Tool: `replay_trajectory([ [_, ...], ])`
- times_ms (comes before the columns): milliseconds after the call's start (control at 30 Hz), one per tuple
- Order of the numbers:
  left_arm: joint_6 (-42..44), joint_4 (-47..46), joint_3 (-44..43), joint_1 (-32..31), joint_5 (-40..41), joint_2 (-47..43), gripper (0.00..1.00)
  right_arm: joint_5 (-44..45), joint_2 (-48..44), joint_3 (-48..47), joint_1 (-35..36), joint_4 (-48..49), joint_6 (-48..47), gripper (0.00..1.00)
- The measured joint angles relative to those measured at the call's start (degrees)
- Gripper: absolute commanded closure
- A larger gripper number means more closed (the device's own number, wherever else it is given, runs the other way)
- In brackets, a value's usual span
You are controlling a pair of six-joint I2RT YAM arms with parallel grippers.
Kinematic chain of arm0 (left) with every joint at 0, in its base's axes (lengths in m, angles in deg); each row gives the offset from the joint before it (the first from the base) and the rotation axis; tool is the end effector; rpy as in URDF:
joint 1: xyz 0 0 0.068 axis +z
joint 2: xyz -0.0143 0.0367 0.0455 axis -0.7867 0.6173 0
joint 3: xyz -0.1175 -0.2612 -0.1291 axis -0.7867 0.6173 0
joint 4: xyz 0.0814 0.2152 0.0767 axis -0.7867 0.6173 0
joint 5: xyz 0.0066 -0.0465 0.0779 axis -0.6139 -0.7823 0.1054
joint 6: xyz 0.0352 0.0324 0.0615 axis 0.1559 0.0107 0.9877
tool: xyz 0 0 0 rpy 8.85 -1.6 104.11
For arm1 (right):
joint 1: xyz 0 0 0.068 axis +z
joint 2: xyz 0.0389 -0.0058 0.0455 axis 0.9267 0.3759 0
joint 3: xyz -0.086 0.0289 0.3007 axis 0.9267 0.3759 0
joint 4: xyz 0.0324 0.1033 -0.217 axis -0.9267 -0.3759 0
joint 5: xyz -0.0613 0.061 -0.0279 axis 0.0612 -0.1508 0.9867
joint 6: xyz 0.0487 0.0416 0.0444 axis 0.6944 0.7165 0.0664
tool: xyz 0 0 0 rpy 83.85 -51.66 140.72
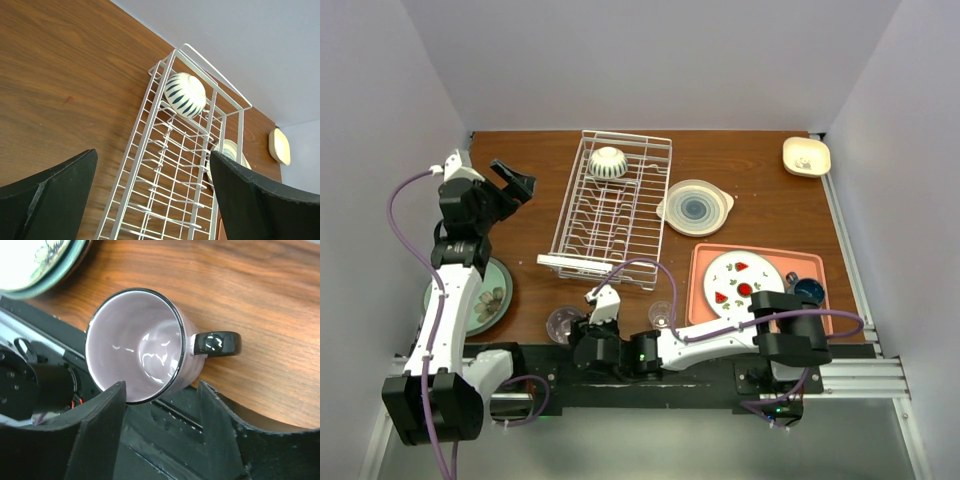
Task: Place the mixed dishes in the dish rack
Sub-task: Grab a cup with the right arm
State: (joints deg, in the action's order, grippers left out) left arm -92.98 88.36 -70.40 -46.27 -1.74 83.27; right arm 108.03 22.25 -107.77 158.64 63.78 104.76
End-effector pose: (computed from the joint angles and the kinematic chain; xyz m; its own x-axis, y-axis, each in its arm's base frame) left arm 0.2239 0.0123 0.3589 -0.2528 -0.6674 -0.7005 -0.1589 0.7428 -0.6504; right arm 0.0398 0.3839 0.2345 -0.6301 0.0867 -0.7716 -0.4031 0.8128 0.4205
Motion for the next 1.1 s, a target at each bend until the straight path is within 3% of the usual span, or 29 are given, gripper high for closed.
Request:
replay_trajectory([
  [167,0.66,0.46,0.0,0.0,0.24,-0.96,0.0,1.44,1.31,-1.79,-0.02,-0.59,1.55,0.58],
  [367,0.98,1.53,0.0,0.0,0.57,-1.49,0.0,2.54,3.15,-4.31,-0.04,-2.34,2.1,0.69],
  [633,1.55,3.06,0.0,0.0,1.4,-3.1,0.0,2.05,6.36,-6.97,-0.02,-4.13,2.34,0.62],
  [733,1.9,3.06,0.0,0.0,1.44,-3.78,0.0,1.44,7.91,-7.96,0.04,-5.46,2.43,0.74],
  [767,1.9,3.06,0.0,0.0,1.44,-3.87,0.0,1.4,8.35,-8.15,0.07,-5.88,2.4,0.87],
  [833,1.92,3.08,0.0,0.0,1.44,-3.93,0.0,2.01,8.41,-8.22,0.09,-7.8,2.12,1.0],
  [1100,1.92,3.39,0.0,0.0,1.57,-4.17,0.0,1.68,5.97,-5.33,0.0,-8.13,-0.66,1.0],
])
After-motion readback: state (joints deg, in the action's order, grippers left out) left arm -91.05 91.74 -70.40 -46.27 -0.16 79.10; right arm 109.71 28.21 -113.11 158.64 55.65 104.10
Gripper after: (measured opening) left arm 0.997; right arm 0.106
